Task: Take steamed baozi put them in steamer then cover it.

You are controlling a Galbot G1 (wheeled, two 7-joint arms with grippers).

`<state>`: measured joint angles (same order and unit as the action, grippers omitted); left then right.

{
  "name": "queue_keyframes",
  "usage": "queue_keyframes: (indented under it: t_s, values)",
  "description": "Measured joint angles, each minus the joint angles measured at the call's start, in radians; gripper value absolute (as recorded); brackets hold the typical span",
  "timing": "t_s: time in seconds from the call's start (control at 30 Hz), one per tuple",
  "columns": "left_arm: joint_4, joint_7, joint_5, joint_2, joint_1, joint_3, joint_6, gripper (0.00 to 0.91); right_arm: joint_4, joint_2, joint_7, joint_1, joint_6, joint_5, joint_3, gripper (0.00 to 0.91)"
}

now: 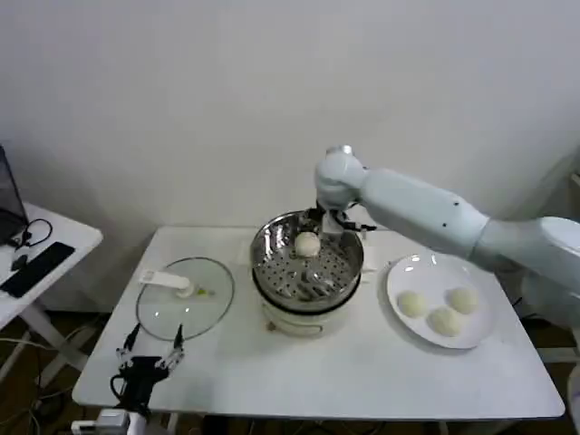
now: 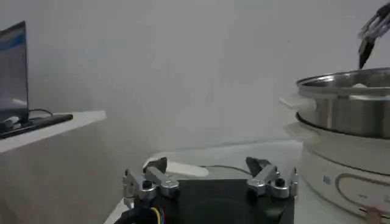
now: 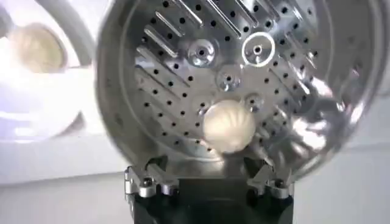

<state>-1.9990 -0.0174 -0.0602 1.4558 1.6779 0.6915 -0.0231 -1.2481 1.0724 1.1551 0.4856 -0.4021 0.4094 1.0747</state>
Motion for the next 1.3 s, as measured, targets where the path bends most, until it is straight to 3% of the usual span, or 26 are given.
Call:
queue_keyframes:
  t_s: [0.23,0.33,0.47,0.63,0.83,1.03,1.3]
  values:
    - [-0.008,0.002,-0.003,-0.003,-0.005,-0.011,0.007,0.907,-0.006,-0.166,0.007,0.121,0.206,-0.392,0.138,0.907]
    - [-0.005,-0.005,-0.003,-0.005,-0.01,-0.017,0.005,0.907,-0.002,-0.242,0.005,0.136,0.281,-0.501,0.167,0.907]
    - [-0.008,-0.01,-0.001,-0.008,-0.012,-0.024,0.003,0.907,-0.009,-0.338,0.001,0.118,0.352,-0.582,0.176,0.907]
    - [-0.012,-0.011,-0.001,-0.014,-0.01,-0.028,0.003,0.907,-0.005,-0.442,-0.012,0.034,0.411,-0.611,0.131,0.907]
    - [-0.017,-0.007,-0.001,-0.016,0.0,-0.024,0.003,0.907,0.013,-0.499,-0.027,-0.116,0.443,-0.579,0.038,0.907]
    - [-0.017,-0.002,0.0,-0.015,0.01,-0.021,0.002,0.907,0.048,-0.502,-0.041,-0.262,0.455,-0.526,-0.047,0.907]
    - [-0.014,0.0,0.002,-0.005,0.019,-0.018,0.002,0.907,0.131,-0.445,-0.049,-0.37,0.451,-0.468,-0.125,0.907]
